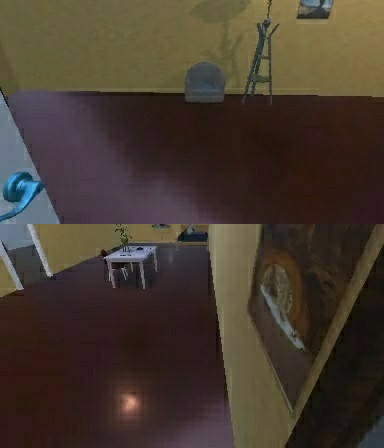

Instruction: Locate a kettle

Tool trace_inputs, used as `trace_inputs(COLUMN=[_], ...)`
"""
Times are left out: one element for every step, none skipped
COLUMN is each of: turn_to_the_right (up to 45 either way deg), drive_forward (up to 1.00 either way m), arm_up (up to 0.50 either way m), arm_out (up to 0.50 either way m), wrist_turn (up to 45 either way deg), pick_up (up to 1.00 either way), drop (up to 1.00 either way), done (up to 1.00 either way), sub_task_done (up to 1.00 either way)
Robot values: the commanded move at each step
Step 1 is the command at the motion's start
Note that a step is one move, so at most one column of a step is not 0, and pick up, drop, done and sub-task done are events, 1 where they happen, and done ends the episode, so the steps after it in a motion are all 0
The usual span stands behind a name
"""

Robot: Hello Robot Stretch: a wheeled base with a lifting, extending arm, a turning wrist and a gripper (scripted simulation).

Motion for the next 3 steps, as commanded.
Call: trace_inputs(turn_to_the_right=[45.0, 9.0, 0.0], drive_forward=[0.00, 0.00, 1.00], arm_up=[0.00, 0.00, 0.00], arm_out=[0.00, 0.00, 0.00], wrist_turn=[0.0, 0.0, 0.0], pick_up=[0.00, 0.00, 0.00], drop=[0.00, 0.00, 0.00], done=[0.00, 0.00, 0.00], sub_task_done=[0.00, 0.00, 0.00])
